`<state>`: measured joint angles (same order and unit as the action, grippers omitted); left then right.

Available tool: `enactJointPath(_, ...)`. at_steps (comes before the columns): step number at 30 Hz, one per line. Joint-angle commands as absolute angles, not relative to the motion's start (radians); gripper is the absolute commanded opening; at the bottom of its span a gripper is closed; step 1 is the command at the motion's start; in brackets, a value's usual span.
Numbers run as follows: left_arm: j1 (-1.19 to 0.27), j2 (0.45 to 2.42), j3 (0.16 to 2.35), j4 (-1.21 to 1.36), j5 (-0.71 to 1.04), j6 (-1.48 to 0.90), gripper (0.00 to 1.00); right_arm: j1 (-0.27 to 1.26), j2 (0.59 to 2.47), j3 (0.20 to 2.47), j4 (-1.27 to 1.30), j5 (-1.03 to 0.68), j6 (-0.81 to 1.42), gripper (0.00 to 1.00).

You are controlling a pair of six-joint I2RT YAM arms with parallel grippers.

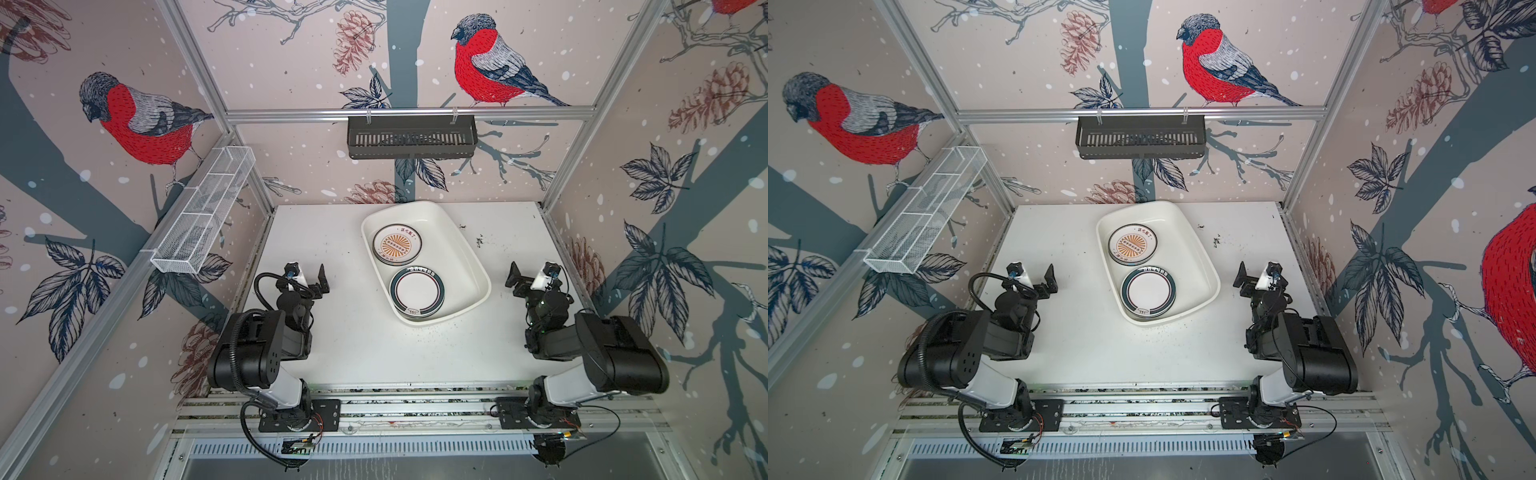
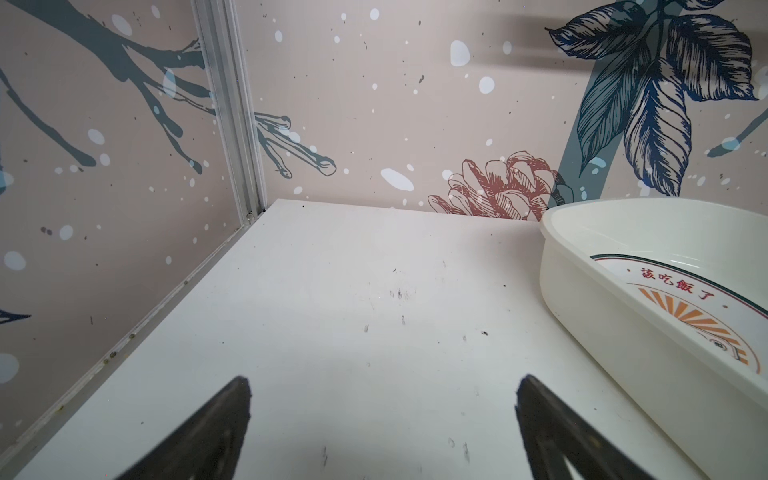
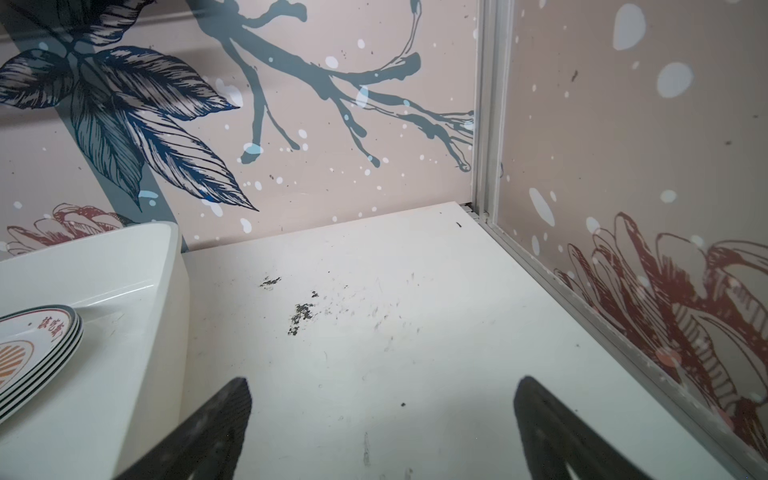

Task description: Place the plates into the plastic bin on the countertop

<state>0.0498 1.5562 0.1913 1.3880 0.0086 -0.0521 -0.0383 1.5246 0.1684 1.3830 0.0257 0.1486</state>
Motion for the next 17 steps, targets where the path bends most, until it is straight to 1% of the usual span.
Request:
enactJointPath(1, 0.049, 1.554, 0.198, 1.368, 0.034, -0.038, 0.99, -0.023, 1.529, 0.18, 1.353, 0.094, 0.112, 0.99)
enactJointPath(17, 0.046, 1.555, 0.214, 1.342, 0.061, -0.022, 0.99, 0.003, 1.533, 0.193, 1.335, 0.128, 0.087, 1.0)
